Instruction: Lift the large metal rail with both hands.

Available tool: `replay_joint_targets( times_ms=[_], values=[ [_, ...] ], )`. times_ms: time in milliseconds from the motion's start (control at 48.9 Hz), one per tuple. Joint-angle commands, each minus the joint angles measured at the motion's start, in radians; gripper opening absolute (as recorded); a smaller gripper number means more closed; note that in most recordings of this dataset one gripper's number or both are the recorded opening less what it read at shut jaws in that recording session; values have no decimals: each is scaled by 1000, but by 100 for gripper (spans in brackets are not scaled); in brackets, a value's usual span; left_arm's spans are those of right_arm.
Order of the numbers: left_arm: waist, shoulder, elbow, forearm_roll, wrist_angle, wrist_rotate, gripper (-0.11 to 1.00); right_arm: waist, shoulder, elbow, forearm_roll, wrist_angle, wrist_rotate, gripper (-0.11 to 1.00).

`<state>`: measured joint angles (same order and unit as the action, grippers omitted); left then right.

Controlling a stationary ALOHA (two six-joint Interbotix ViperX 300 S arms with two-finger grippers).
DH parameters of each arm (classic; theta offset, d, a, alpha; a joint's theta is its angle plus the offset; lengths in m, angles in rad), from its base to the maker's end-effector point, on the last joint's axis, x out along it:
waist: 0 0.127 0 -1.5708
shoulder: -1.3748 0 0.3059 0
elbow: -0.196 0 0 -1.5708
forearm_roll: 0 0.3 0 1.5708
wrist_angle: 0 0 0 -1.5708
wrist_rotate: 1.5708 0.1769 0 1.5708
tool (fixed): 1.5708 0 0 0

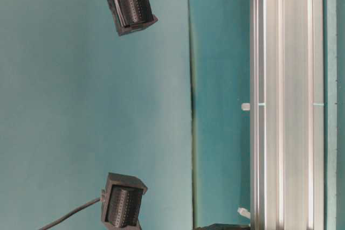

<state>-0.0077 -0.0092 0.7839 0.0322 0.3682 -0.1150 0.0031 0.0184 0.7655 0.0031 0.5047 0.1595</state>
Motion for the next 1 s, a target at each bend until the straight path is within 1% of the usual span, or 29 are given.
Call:
replay_joint_targets(
  times_ms=[0, 204, 409, 654, 695, 817, 858, 899, 981],
  values=[
    [-2, -6, -5, -2, -9, -2, 37, -2, 5, 9, 11, 5, 9, 40],
    [-2, 5, -9, -2, -15, -2, 37, 3, 5, 9, 11, -3, 17, 40],
    [-3, 8, -8, -2, -67, -2, 37, 3, 5, 12, 11, -3, 17, 40],
    [-5, 8, -3, -2, -60, -8, 37, 2, 5, 28, 11, -15, 17, 40],
    [-8, 6, -5, -3, -51, -11, 42, 3, 3, 32, 11, -26, 17, 40],
    [-9, 3, -5, -2, -18, -9, 78, 3, 2, 38, 12, -58, 15, 40],
    [-9, 3, -6, -3, -18, -9, 87, 3, 2, 38, 20, -63, 12, 40],
    [-8, 3, -9, -2, -18, -8, 91, 3, 2, 38, 25, -64, 12, 40],
    [-8, 2, -12, -2, -20, -8, 90, 3, 0, 40, 31, -63, 12, 40]
  ],
)
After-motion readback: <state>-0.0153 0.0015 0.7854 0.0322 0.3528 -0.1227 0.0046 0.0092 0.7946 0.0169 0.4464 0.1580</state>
